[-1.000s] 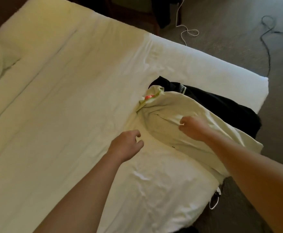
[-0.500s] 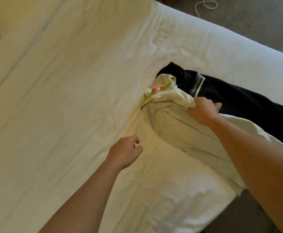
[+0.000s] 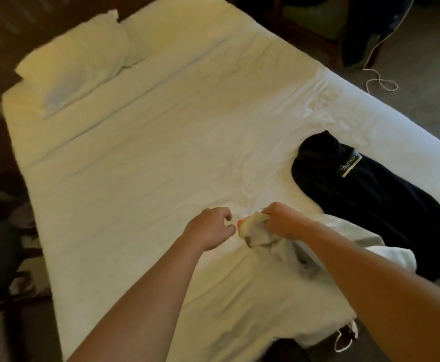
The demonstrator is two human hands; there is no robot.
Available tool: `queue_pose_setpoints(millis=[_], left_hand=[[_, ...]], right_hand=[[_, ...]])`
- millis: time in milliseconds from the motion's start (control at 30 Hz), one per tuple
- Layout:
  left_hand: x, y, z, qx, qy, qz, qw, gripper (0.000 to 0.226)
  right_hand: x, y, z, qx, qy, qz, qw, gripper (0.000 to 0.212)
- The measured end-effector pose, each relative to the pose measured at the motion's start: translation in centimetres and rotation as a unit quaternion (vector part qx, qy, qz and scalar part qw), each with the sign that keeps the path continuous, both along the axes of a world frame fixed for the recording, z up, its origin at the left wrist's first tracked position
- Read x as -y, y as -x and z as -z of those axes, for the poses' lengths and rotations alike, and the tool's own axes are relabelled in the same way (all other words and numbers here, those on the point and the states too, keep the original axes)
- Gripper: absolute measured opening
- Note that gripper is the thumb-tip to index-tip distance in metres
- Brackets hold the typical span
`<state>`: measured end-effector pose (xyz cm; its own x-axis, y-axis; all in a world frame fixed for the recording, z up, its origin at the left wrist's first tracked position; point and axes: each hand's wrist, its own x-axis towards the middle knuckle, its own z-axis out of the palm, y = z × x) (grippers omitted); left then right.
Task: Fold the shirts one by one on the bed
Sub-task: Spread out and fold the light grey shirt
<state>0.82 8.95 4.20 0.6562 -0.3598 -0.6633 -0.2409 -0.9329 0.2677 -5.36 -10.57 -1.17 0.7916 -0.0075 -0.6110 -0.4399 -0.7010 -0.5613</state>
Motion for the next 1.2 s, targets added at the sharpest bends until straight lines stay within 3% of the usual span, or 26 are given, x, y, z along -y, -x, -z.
queue_pose_setpoints(millis=[167, 333, 400, 433, 533, 733, 800, 867, 1000, 1067, 1200], left_hand=[[-9.2, 5.0, -5.6, 0.026, 0.035, -0.075, 0.996, 0.055], [-18.3, 10.2, -10.3, -0.036, 0.101, -0.157, 0.982, 0.101], [-21.1, 12.1, -11.6, -0.066, 0.114, -0.183, 0.974, 0.12], [-22.9, 13.5, -12.3, -0.067, 0.145, -0.205, 0.966, 0.117], [-26.4, 15.9, -13.3, -0.075, 0.254, -0.299, 0.917, 0.076], [-29.8, 19.7, -16.7, -0.1, 0.292, -0.401, 0.862, 0.047], [-30.5, 20.2, -18.1, -0.072, 0.33, -0.418, 0.843, 0.029], [-31.2, 20.2, -19.7, -0.022, 0.406, -0.452, 0.794, 0.014], [-32.4, 18.9, -24.7, 0.033, 0.574, -0.509, 0.641, 0.017], [-32.5, 18.0, -27.6, 0.06, 0.594, -0.51, 0.619, 0.027], [-31.5, 16.7, -32.5, 0.12, 0.588, -0.498, 0.625, 0.025]], right_hand=[[-8.2, 1.4, -10.4, 0.034, -0.018, -0.096, 0.995, 0.012], [-16.0, 5.0, -20.5, 0.081, -0.029, -0.11, 0.99, 0.025], [-18.1, 6.0, -22.9, 0.109, -0.035, -0.099, 0.989, 0.019], [-19.6, 6.9, -24.1, 0.117, -0.04, -0.099, 0.987, 0.017], [-22.8, 8.5, -27.3, 0.147, -0.066, -0.088, 0.983, 0.014], [-27.3, 9.4, -31.5, 0.21, -0.106, -0.083, 0.968, 0.021], [-28.1, 9.1, -32.7, 0.218, -0.112, -0.089, 0.966, 0.021], [-28.2, 8.6, -33.7, 0.22, -0.114, -0.1, 0.964, 0.018], [-27.3, 7.2, -34.5, 0.247, -0.085, -0.11, 0.959, 0.013], [-27.2, 6.6, -34.9, 0.263, -0.076, -0.103, 0.956, 0.015], [-28.2, 5.6, -36.2, 0.284, -0.115, -0.095, 0.947, 0.016]])
